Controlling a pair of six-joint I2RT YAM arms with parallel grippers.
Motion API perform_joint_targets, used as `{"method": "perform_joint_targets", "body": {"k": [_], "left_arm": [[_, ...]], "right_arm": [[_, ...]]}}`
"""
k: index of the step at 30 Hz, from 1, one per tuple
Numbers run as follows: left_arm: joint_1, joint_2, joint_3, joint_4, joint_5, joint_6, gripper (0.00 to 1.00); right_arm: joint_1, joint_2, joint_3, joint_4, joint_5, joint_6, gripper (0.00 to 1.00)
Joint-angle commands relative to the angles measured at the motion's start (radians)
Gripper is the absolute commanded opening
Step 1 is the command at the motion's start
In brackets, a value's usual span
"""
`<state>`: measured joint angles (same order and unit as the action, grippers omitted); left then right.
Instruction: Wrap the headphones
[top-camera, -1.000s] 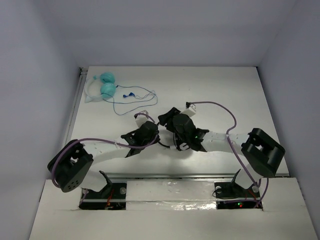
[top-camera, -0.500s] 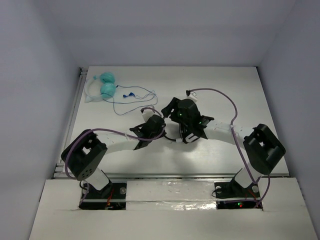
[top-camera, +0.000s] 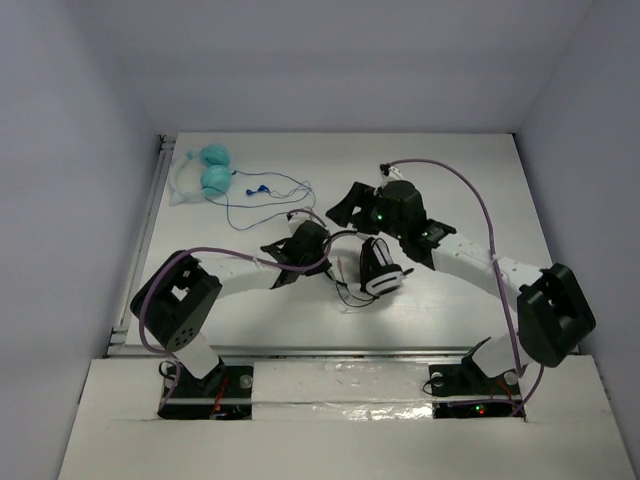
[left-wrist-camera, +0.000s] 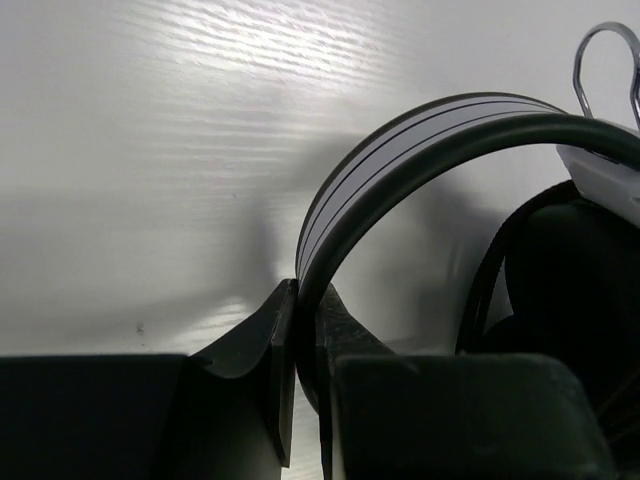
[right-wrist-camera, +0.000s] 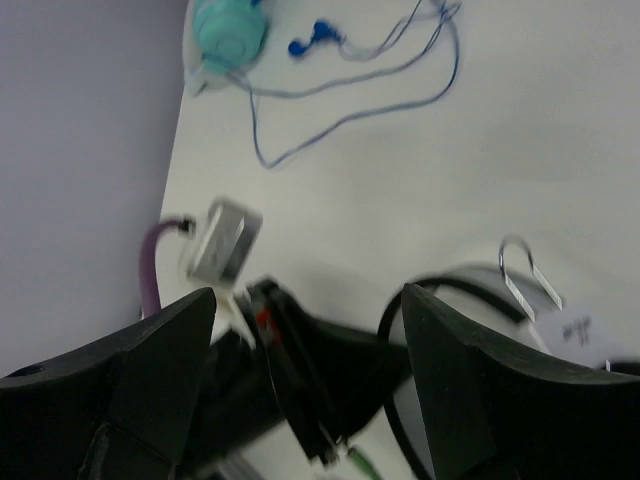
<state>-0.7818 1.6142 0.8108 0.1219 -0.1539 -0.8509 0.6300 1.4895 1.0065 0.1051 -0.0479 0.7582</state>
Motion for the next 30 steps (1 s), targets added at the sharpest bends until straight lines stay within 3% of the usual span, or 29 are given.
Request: {"method": "perform_joint_targets", "body": {"k": [1, 9, 13, 14, 16, 17, 18, 19, 20, 21, 23, 26, 29, 30], "left_arm": [[0.024, -0.080, 0.010, 0.056, 0.024, -0.007, 0.00], [0.061, -0.062, -0.001, 0.032, 0.059, 0.030, 0.00], [0.085, -0.028, 0.076, -0.025, 0.028, 0.081, 0.00], [0.096, -0.028, 0.083, -0.025, 0.019, 0.082, 0.04], [0.107, -0.031, 0.102, -0.019, -0.024, 0.093, 0.14], [0.119, -0.034, 0.108, -0.024, -0.041, 0.095, 0.26], [0.119, -0.045, 0.114, -0.027, -0.082, 0.095, 0.32], [0.128, -0.066, 0.113, -0.030, -0.105, 0.098, 0.39], [0.128, -0.080, 0.113, -0.033, -0.127, 0.108, 0.59], [0.128, -0.094, 0.113, -0.039, -0.168, 0.115, 0.66], [0.128, -0.141, 0.120, -0.073, -0.214, 0.125, 0.82], [0.128, -0.247, 0.108, -0.087, -0.292, 0.139, 0.98], [0.128, -0.388, 0.090, -0.068, -0.325, 0.174, 0.99], [0.128, -0.423, 0.088, -0.065, -0.323, 0.193, 0.99]], "right_arm": [[0.008, -0.080, -0.107, 0.011, -0.185, -0.008, 0.81], [0.008, -0.213, -0.086, -0.057, 0.014, -0.071, 0.82], [0.008, -0.285, -0.069, -0.079, 0.155, -0.102, 0.77], [0.008, -0.302, -0.075, -0.079, 0.177, -0.105, 0.74], [0.008, -0.348, -0.075, -0.096, 0.245, -0.126, 0.56], [0.008, -0.366, -0.074, -0.102, 0.264, -0.137, 0.48], [0.008, -0.402, -0.077, -0.134, 0.284, -0.148, 0.32], [0.008, -0.419, -0.077, -0.146, 0.327, -0.167, 0.29], [0.008, -0.435, -0.077, -0.168, 0.345, -0.177, 0.28], [0.008, -0.452, -0.080, -0.177, 0.364, -0.183, 0.28], [0.008, -0.504, -0.083, -0.192, 0.402, -0.198, 0.29], [0.008, -0.586, -0.088, -0.208, 0.425, -0.217, 0.43], [0.008, -0.668, -0.082, -0.234, 0.448, -0.227, 0.66], [0.008, -0.687, -0.077, -0.246, 0.457, -0.229, 0.90]]}}
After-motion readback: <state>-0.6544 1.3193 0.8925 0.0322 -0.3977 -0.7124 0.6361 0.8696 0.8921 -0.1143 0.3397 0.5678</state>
